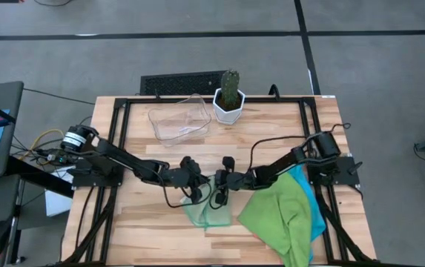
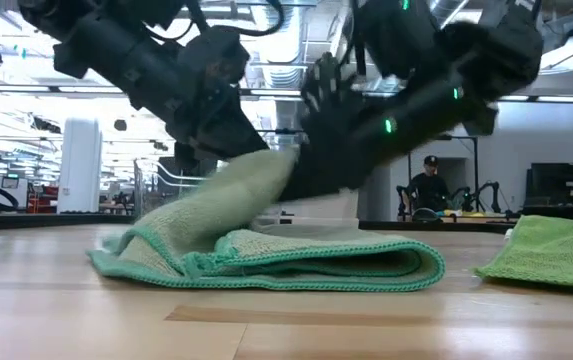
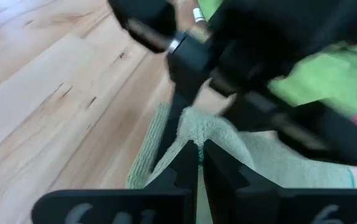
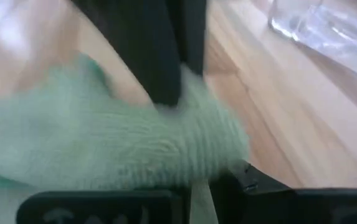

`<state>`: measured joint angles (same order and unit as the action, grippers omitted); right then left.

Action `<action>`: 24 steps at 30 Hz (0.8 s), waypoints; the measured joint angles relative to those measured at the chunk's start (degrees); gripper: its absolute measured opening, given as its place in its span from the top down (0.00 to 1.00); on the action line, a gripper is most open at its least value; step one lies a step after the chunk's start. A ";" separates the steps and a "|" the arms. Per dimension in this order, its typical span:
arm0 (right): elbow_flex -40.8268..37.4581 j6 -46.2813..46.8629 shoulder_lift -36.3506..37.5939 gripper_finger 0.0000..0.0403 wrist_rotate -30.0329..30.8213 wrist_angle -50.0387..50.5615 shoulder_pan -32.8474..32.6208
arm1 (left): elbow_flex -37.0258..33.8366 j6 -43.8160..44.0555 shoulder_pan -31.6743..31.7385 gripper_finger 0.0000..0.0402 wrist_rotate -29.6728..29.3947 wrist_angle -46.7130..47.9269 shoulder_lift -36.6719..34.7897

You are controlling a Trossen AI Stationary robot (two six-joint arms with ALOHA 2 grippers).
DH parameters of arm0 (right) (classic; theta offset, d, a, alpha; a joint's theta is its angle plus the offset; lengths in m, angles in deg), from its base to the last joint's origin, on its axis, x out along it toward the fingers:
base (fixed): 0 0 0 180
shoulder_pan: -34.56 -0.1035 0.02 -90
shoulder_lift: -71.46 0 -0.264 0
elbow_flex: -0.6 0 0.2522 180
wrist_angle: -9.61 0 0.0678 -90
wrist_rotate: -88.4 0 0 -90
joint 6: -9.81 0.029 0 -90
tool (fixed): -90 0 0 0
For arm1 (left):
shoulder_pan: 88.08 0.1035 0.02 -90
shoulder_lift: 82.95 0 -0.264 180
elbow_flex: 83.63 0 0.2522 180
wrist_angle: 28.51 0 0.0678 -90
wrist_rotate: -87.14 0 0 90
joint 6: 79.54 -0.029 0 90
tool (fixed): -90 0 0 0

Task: Fold microfiber towels
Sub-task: Fold the light green microfiber towel

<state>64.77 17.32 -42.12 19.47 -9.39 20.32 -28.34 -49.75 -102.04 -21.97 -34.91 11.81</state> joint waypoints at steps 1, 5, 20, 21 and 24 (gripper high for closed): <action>-0.05 0.02 1.50 0.83 0.04 1.98 -0.28 | 0.10 -0.02 0.14 0.99 0.01 -0.02 0.11; -0.36 1.01 7.39 0.83 3.69 11.86 -2.17 | 0.40 0.23 0.74 0.99 -0.01 -0.01 0.03; -2.60 12.32 7.08 0.83 10.10 23.34 -10.30 | 2.30 2.85 1.86 0.99 -0.64 -0.83 4.80; -2.74 13.19 6.67 0.83 11.12 23.38 -10.54 | 2.45 2.84 1.86 0.99 -1.45 -0.13 4.74; -2.59 14.91 5.17 0.83 11.87 23.70 -10.54 | 4.51 2.26 2.50 0.99 -0.87 -0.21 6.63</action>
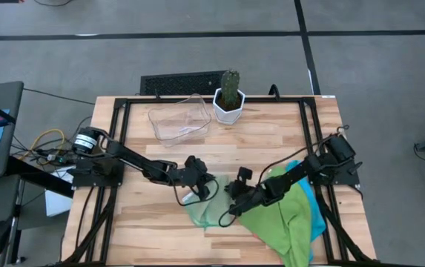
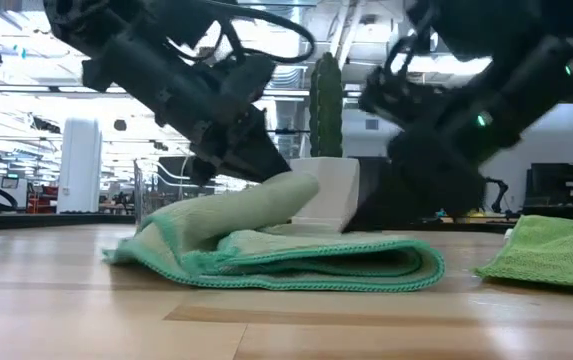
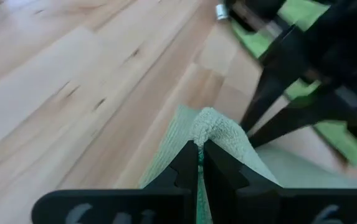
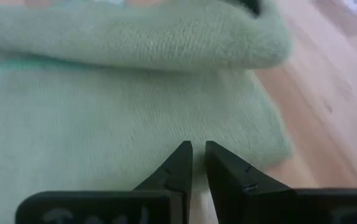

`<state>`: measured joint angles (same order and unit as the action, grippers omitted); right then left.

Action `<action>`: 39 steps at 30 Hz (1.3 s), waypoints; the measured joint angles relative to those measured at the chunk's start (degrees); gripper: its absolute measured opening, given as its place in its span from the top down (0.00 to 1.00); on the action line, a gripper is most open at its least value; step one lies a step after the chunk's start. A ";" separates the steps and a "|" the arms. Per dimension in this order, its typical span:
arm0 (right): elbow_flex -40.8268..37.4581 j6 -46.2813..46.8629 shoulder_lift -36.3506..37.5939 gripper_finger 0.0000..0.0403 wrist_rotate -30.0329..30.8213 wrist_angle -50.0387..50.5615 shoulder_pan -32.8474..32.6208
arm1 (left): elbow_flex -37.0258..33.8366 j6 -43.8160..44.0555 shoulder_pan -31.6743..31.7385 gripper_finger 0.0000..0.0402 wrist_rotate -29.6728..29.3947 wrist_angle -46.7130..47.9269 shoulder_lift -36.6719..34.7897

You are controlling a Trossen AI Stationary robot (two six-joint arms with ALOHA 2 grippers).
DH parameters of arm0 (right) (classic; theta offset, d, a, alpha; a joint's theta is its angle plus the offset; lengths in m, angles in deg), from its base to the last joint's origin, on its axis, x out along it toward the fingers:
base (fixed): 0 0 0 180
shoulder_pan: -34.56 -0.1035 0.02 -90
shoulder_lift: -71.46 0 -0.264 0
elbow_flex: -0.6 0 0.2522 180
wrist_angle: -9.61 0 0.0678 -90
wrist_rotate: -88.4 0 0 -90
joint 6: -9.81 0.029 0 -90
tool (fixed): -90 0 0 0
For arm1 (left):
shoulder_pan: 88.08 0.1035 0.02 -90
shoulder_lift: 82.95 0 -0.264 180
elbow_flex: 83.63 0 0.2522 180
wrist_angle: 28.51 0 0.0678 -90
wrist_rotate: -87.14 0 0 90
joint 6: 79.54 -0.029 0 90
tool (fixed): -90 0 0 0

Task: Fold microfiber towels
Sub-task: Fold the light green microfiber towel

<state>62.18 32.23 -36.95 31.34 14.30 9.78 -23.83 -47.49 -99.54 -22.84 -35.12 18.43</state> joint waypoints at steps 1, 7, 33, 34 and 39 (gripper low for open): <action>-0.12 0.08 -0.59 0.83 0.00 -0.60 0.06 | 0.15 -0.02 0.23 0.99 0.35 0.52 0.11; 0.24 0.19 -3.29 0.83 -0.21 -4.58 0.13 | 2.57 -0.50 1.71 0.99 1.01 0.78 2.43; 0.12 0.14 -3.16 0.83 -1.18 -4.71 -0.26 | 9.58 -2.19 2.65 0.59 2.22 6.71 7.31; 0.12 0.14 -3.16 0.83 -1.18 -4.71 -0.27 | 10.81 -2.84 2.68 0.57 2.25 9.22 7.06; 0.10 0.12 -3.18 0.83 -1.26 -4.71 -0.28 | 17.87 -3.89 2.68 0.49 0.13 22.66 6.45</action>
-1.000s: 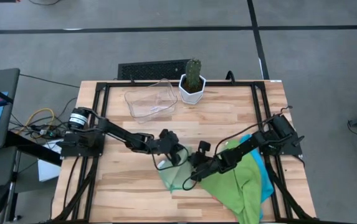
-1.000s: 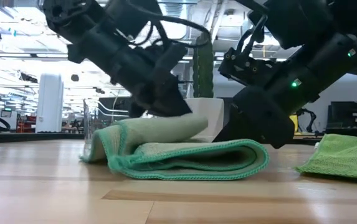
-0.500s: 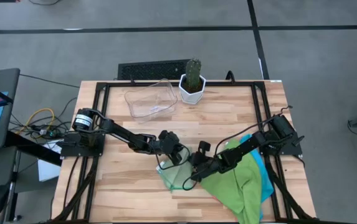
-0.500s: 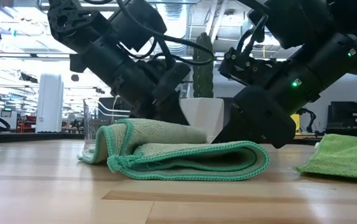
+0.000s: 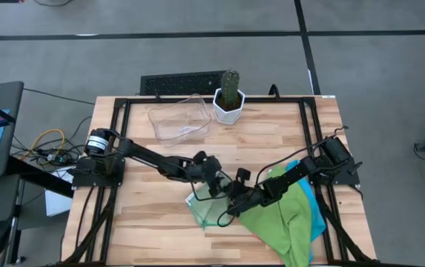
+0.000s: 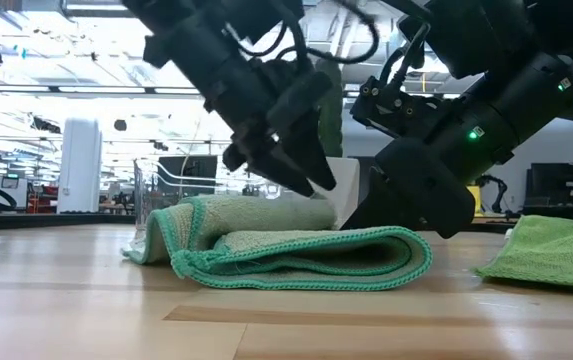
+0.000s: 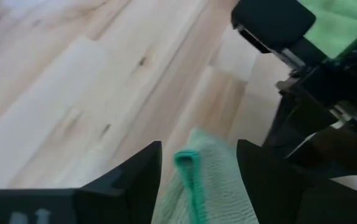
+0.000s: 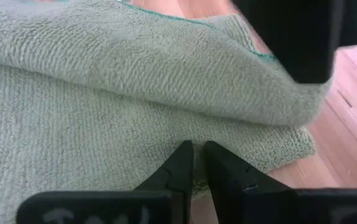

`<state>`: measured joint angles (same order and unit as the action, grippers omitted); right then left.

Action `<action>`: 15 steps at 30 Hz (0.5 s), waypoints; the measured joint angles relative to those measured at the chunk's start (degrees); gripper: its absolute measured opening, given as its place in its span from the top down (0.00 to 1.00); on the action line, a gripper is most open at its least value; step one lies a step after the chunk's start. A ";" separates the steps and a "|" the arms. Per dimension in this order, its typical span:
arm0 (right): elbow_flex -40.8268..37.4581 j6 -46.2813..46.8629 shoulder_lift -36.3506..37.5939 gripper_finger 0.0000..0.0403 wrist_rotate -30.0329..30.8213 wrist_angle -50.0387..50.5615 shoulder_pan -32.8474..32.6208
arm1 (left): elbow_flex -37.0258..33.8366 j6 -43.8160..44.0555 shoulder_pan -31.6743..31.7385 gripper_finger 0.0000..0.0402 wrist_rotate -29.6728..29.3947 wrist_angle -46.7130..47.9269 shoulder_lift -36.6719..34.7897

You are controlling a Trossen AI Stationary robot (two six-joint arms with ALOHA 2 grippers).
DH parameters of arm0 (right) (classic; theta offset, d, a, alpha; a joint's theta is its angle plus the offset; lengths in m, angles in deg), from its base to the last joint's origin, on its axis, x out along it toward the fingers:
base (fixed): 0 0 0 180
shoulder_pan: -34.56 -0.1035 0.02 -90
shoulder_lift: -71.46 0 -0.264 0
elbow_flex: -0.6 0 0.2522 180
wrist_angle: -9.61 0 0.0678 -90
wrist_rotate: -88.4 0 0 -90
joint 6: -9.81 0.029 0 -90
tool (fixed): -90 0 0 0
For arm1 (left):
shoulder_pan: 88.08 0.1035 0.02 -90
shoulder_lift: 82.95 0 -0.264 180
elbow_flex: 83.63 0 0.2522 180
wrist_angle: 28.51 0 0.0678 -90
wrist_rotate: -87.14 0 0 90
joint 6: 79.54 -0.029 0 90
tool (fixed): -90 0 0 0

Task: Fold microfiber towels
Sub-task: Fold the light green microfiber towel

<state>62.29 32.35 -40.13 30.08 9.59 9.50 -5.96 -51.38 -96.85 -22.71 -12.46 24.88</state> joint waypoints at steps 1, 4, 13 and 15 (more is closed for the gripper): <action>0.00 0.00 0.00 0.83 -0.02 -0.01 0.00 | 0.53 -0.09 0.00 0.49 -0.80 1.62 0.00; 0.00 0.01 0.00 0.83 -0.02 -0.03 0.00 | 0.68 -0.13 0.34 0.48 -2.12 3.09 0.07; 0.00 0.02 0.00 0.83 -0.24 -0.04 -0.04 | 0.53 5.34 -4.50 0.52 -0.54 20.45 -12.72; 0.00 0.00 0.00 0.83 -0.25 -0.02 -0.04 | -2.27 8.83 -8.26 0.53 -3.53 22.17 -16.27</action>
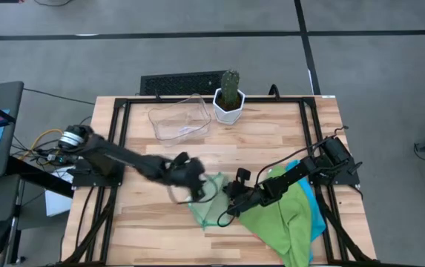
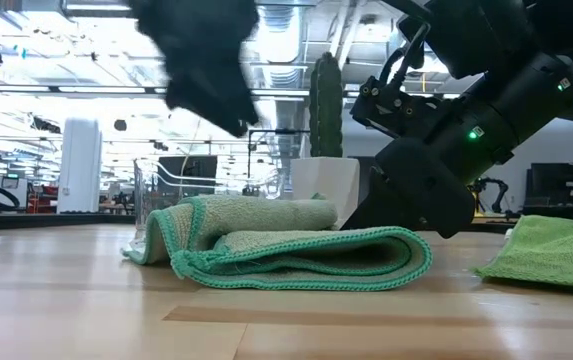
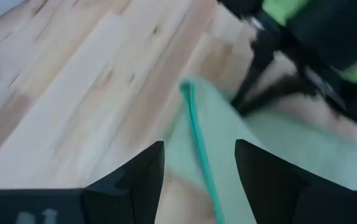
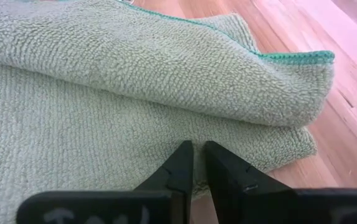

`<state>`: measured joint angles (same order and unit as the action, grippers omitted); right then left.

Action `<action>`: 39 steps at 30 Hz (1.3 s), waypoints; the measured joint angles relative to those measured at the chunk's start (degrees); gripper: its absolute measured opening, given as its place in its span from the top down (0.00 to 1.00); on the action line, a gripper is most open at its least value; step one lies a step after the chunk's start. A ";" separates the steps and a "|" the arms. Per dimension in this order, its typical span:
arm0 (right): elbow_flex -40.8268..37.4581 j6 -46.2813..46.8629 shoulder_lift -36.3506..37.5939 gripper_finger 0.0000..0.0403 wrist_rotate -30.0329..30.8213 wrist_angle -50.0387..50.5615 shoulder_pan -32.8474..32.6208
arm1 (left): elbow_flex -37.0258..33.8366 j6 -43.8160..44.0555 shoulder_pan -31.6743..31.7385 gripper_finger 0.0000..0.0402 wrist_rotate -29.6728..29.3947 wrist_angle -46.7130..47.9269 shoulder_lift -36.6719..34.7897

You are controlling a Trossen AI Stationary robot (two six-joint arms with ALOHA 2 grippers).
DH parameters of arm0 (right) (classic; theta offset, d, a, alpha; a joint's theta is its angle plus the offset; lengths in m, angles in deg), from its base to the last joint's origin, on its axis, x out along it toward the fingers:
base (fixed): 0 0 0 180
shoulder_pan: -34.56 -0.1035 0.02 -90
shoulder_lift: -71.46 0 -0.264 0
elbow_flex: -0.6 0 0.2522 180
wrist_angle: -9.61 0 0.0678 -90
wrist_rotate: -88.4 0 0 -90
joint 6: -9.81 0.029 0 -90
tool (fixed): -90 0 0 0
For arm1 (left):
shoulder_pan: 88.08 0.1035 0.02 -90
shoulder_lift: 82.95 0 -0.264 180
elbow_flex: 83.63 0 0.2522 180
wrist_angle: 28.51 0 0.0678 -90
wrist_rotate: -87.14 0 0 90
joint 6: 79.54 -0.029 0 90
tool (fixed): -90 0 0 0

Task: Fold microfiber towels
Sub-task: Fold the light green microfiber towel

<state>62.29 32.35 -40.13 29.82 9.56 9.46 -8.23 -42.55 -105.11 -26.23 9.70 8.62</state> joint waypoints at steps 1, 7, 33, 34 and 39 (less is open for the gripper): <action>0.00 0.01 0.00 0.83 -0.01 0.00 0.00 | -1.81 2.53 -1.98 0.53 -2.37 -0.17 -1.15; -0.02 0.00 -0.04 0.83 -0.30 -0.36 0.00 | -15.95 16.25 -9.03 0.53 -6.71 -13.43 -1.48; -0.04 -0.07 -0.11 0.83 -0.67 -1.39 0.00 | -18.38 15.70 -20.62 0.53 -15.66 -24.76 13.08; -0.04 -0.07 -0.11 0.83 -0.67 -1.42 0.00 | -17.82 15.67 -20.59 0.53 -15.98 -24.01 13.52; -0.04 -0.07 -0.11 0.83 -0.67 -1.44 0.04 | -15.96 16.35 -20.41 0.59 -13.94 -19.37 14.16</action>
<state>62.24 32.29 -40.24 29.16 8.12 9.50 -24.19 -26.20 -125.52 -40.18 -9.66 22.78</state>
